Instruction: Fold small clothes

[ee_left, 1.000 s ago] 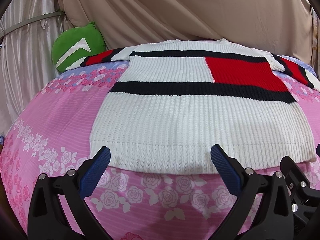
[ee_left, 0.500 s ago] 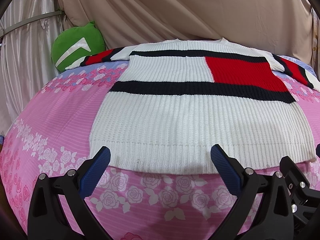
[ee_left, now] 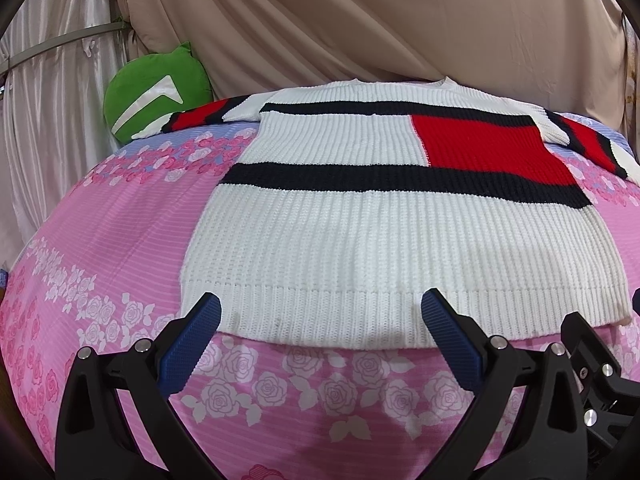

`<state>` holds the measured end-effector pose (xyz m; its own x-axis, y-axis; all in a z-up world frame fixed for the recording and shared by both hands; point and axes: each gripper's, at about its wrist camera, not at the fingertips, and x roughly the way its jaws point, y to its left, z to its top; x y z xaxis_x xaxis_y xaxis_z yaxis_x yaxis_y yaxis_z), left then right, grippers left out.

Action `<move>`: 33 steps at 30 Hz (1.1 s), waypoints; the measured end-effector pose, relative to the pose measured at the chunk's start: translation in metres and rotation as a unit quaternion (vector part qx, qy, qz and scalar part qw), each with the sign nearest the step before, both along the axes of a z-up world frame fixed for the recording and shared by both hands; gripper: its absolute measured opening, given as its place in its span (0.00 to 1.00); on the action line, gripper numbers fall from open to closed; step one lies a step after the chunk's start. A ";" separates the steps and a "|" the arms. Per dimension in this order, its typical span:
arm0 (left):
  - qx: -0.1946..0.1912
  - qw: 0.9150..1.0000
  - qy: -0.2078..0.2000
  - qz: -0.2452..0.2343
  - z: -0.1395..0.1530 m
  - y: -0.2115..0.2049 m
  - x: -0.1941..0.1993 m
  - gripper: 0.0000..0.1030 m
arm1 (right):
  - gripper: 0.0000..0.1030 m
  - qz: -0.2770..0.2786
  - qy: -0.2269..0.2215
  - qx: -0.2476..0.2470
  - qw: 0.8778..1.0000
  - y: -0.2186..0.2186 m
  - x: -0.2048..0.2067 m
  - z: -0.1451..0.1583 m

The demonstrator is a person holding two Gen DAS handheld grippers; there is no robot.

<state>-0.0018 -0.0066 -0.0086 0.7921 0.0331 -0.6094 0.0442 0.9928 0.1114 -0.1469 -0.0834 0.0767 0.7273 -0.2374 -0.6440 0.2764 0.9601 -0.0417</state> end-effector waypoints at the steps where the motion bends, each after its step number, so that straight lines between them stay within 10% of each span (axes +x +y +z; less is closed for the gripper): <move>1: 0.000 1.000 0.000 0.000 0.000 0.000 0.000 0.95 | 0.95 0.000 0.000 0.001 1.000 0.000 0.000 0.001; 33: -0.004 1.000 0.014 -0.005 0.002 -0.005 0.004 0.95 | 0.95 0.001 0.004 -0.001 1.000 0.000 0.002 0.001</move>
